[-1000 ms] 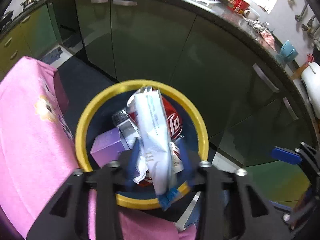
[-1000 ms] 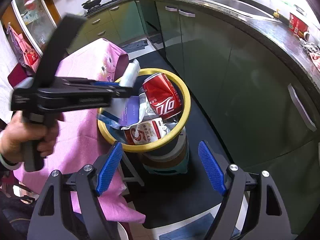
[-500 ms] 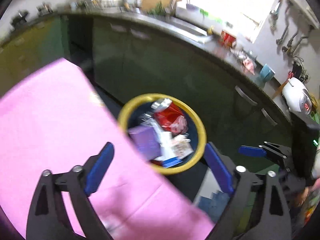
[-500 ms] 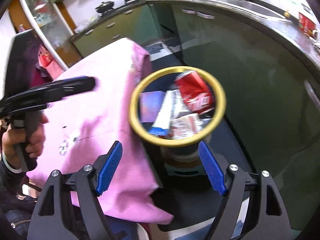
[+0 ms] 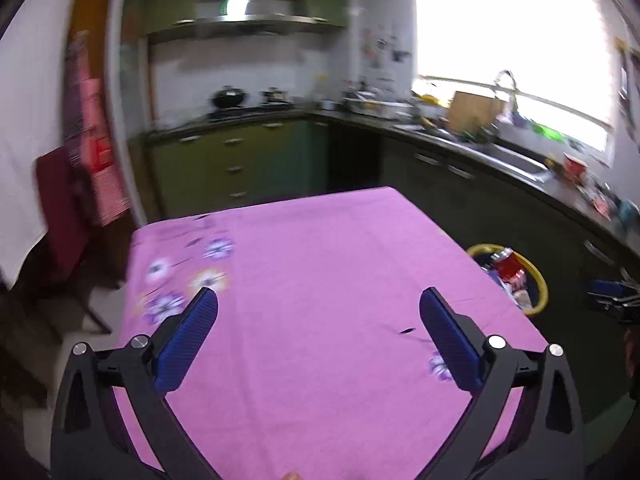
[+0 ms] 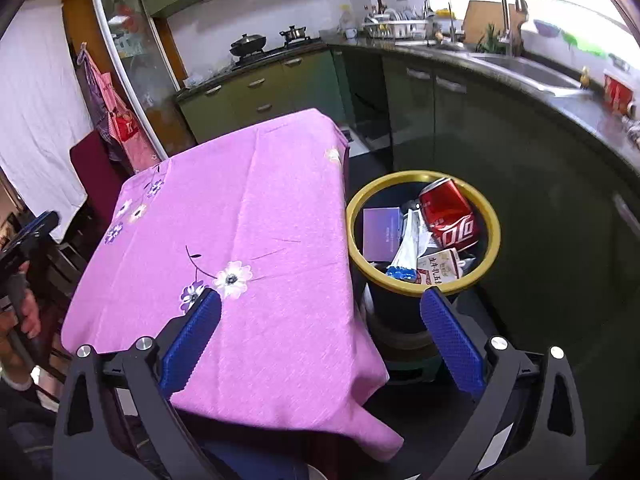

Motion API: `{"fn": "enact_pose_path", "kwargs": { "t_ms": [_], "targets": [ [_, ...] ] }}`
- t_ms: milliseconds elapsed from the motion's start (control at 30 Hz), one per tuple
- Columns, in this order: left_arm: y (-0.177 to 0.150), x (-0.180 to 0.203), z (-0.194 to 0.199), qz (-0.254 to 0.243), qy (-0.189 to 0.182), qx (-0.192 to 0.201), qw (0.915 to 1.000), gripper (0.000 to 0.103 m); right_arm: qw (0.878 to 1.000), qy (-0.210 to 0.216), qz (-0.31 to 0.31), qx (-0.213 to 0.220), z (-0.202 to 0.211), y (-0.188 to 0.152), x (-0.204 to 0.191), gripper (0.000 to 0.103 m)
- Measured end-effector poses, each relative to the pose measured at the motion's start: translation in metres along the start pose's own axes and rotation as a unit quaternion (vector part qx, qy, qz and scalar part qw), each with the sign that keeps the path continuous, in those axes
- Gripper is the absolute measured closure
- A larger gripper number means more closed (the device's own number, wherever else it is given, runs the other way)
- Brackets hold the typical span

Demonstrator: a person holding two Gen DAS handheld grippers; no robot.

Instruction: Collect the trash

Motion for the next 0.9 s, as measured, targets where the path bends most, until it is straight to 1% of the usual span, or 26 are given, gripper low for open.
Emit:
{"fn": "enact_pose_path", "kwargs": {
  "t_ms": [67, 200, 400, 500, 733, 900],
  "targets": [
    [-0.008, -0.018, 0.017, 0.024, 0.015, 0.010, 0.9996, 0.007, 1.000, -0.005, 0.004, 0.008, 0.011, -0.003, -0.009, 0.005],
    [-0.021, -0.041, 0.047, 0.043, 0.017, 0.031, 0.9984, 0.007, 0.999, -0.014, 0.021, 0.035, 0.034, -0.009, -0.031, 0.005],
    [-0.028, -0.048, 0.075, 0.042, 0.029, 0.058, 0.9970, 0.007, 0.995, -0.036, 0.042, 0.087, 0.072, -0.013, -0.053, 0.005],
    [-0.031, -0.048, 0.083, 0.048, 0.023, 0.064, 0.9965, 0.007, 0.993, -0.044, 0.042, 0.105, 0.084, -0.015, -0.058, 0.005],
    [-0.039, -0.049, 0.091, 0.046, 0.022, 0.066, 0.9965, 0.007, 0.991, -0.046, 0.059, 0.112, 0.093, -0.027, -0.074, 0.005],
    [-0.042, -0.047, 0.096, 0.041, 0.026, 0.070, 0.9963, 0.007, 0.990, -0.051, 0.067, 0.115, 0.094, -0.028, -0.080, 0.005]
  ]
}}
Point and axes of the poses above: each gripper's, at about its wrist camera, not at the fingertips, and z roughly against the way its jaws point, x to its right, y to its top, the point moved 6 cm from there along -z, roughly the way its jaws point, and after that the axes turned 6 degrees about -z, right-handed, at the moved point
